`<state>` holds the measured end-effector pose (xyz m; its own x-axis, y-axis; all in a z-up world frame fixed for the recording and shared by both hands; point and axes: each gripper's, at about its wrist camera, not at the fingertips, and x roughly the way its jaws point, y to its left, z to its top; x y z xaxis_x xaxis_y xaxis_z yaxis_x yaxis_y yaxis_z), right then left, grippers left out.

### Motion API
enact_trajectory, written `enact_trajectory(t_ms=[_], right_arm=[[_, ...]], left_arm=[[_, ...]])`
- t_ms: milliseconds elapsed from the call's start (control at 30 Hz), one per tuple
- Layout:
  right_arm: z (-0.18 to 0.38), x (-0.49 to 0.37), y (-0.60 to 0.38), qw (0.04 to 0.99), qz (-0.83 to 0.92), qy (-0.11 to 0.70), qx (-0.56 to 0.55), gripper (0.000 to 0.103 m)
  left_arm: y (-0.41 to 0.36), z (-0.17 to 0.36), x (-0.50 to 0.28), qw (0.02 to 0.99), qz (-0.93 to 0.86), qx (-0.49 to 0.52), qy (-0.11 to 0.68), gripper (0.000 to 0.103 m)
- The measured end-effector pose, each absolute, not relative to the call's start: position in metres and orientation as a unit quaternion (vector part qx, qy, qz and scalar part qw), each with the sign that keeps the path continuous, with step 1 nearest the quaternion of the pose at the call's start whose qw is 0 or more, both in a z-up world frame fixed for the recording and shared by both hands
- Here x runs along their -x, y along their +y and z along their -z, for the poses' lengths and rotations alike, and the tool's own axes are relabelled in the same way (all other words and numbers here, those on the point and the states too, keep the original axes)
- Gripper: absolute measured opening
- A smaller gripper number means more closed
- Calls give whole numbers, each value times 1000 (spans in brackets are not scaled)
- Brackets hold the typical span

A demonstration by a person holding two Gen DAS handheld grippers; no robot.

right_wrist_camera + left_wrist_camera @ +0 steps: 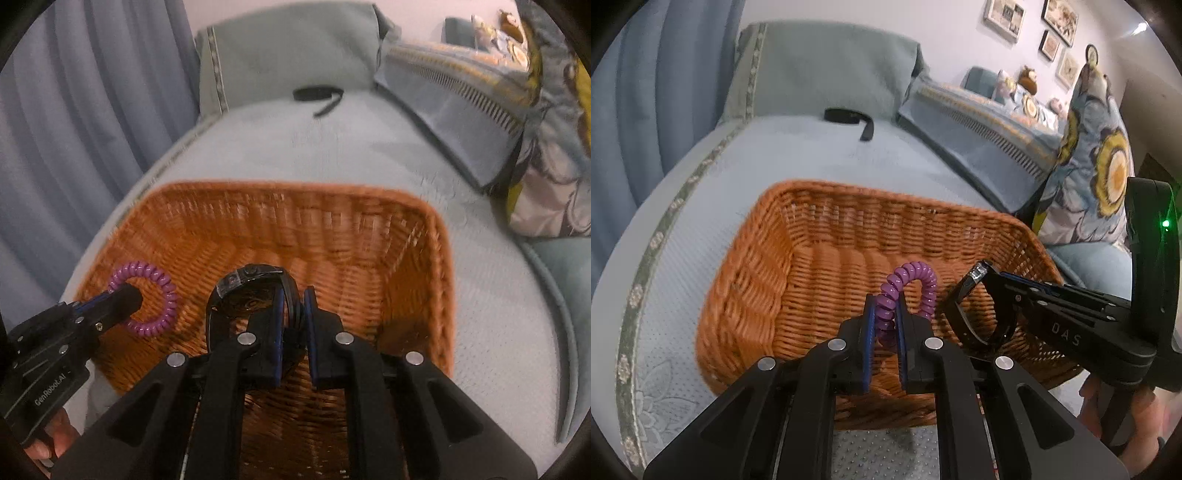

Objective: Organize jewelry
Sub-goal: 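Carry both items to the basket and open both tools to drop them, then grasp the cream coil hair tie with the left tool while the right tool grasps the clear bead bracelet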

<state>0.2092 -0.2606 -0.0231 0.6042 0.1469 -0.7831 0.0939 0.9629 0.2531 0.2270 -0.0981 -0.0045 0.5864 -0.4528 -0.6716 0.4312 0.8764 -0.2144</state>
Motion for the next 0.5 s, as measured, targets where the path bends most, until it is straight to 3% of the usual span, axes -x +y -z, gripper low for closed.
enact_trajectory(t_ms=[67, 167, 233, 367, 500], right_arm=[[24, -208, -263, 884, -16, 446, -141, 10], [10, -196, -263, 895, -8, 428, -126, 24], [-7, -179, -264, 909, -5, 401, -113, 55], [-36, -137, -265, 925, -31, 365, -107, 56], [-46, -88, -263, 930, -49, 347, -112, 56]], left_arm=[[-101, 8, -228, 889, 246, 5, 387, 10], [-99, 4, -217, 894, 245, -2, 376, 33], [-91, -6, -202, 897, 254, 2, 361, 36], [-70, -30, -163, 904, 270, 15, 332, 43], [-37, -48, -112, 908, 272, 39, 315, 43]])
